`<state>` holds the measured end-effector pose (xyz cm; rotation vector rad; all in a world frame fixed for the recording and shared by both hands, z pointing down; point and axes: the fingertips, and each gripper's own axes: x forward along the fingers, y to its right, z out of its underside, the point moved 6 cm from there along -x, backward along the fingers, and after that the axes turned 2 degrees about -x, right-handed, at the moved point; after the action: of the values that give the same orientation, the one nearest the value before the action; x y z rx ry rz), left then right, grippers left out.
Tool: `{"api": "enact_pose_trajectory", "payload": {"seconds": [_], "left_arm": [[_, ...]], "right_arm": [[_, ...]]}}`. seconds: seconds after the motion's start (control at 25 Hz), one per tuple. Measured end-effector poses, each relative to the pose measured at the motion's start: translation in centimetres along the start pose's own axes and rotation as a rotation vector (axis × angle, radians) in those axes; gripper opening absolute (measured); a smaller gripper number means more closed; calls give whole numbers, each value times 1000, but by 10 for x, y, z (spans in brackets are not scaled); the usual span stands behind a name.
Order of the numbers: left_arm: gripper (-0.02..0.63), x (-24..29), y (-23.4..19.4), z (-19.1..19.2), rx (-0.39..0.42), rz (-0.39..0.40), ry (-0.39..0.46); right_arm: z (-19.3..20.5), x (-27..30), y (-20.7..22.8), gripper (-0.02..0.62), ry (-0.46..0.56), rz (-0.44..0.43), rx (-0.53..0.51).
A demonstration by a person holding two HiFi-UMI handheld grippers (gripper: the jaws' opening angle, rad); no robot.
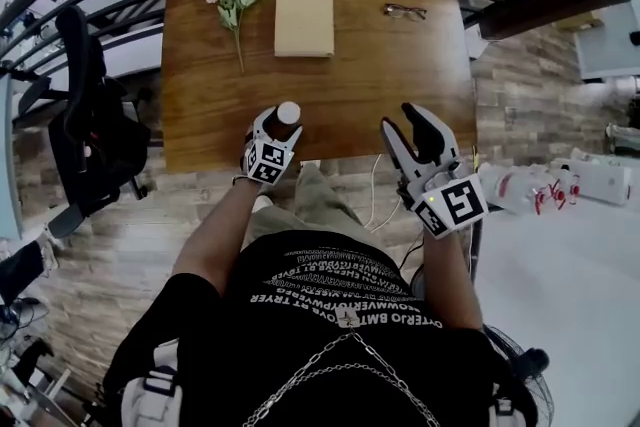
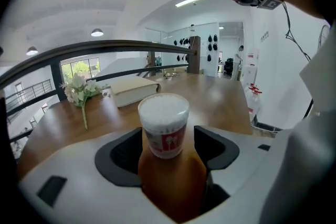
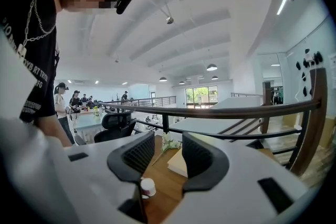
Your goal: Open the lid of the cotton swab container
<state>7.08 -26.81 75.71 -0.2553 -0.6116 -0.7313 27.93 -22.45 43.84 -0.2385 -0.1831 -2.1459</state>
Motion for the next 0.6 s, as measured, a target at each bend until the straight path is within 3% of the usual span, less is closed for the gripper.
{"api": "enact_pose_trajectory", "payload": {"seconds": [0.6], "left_arm": [[282, 19, 0, 1, 29, -37, -51]], "right_arm": [[6, 11, 6, 146, -21, -25, 13]]}}
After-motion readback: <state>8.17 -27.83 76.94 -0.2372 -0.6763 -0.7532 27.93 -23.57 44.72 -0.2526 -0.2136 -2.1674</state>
